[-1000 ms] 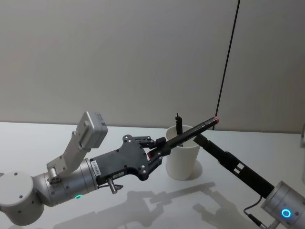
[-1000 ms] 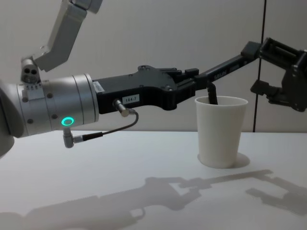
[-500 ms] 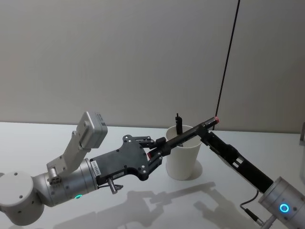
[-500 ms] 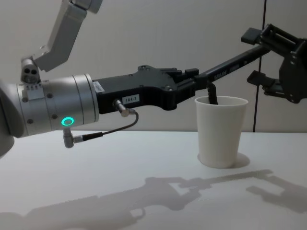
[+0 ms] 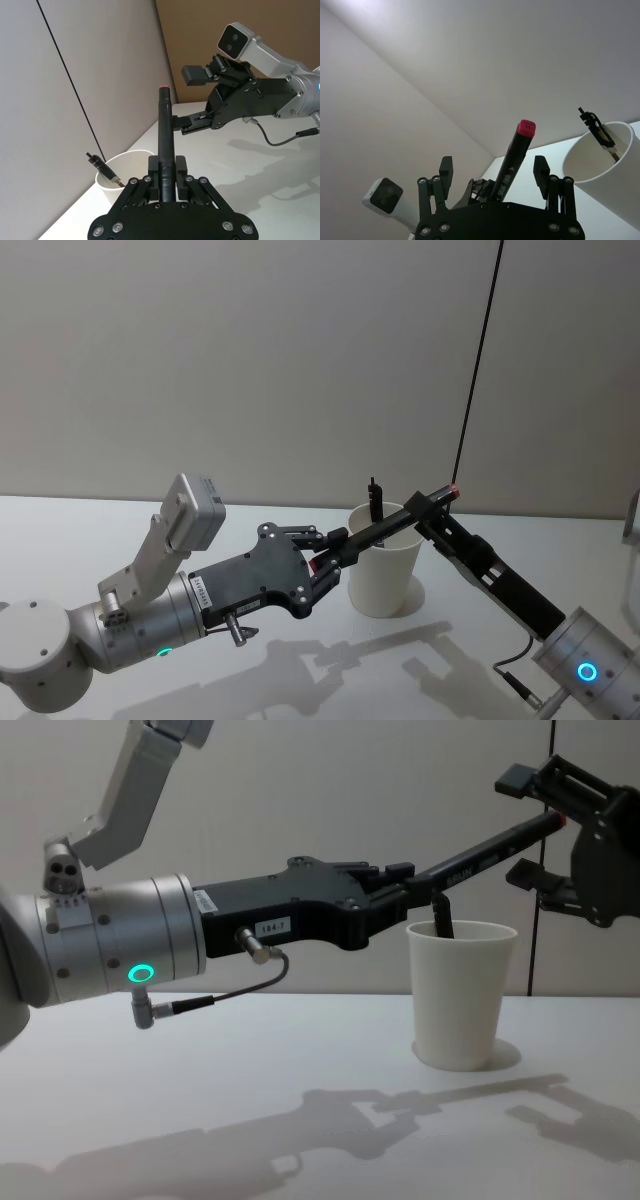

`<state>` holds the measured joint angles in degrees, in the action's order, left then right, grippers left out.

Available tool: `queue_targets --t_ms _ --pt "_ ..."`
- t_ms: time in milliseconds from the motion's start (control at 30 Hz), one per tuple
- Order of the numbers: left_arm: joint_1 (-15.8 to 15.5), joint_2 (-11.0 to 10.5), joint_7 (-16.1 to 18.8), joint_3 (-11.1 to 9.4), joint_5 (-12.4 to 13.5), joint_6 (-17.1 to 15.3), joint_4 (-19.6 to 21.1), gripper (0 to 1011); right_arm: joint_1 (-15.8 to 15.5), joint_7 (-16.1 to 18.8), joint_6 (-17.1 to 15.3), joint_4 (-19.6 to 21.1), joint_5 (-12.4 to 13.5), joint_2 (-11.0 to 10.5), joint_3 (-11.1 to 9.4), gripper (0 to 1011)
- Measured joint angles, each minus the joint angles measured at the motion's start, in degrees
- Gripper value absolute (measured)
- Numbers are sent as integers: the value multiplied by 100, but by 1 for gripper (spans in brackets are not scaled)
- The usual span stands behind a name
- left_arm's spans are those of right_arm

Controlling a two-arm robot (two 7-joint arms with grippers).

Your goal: Place the pen into the pen holder.

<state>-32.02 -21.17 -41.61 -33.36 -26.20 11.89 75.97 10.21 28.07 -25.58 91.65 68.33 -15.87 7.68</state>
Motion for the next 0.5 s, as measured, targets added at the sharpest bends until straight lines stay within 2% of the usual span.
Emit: queue_targets --t_ms 500 --pt "0 0 0 0 0 0 0 197 -19 -299 227 48 26 128 27 1001"
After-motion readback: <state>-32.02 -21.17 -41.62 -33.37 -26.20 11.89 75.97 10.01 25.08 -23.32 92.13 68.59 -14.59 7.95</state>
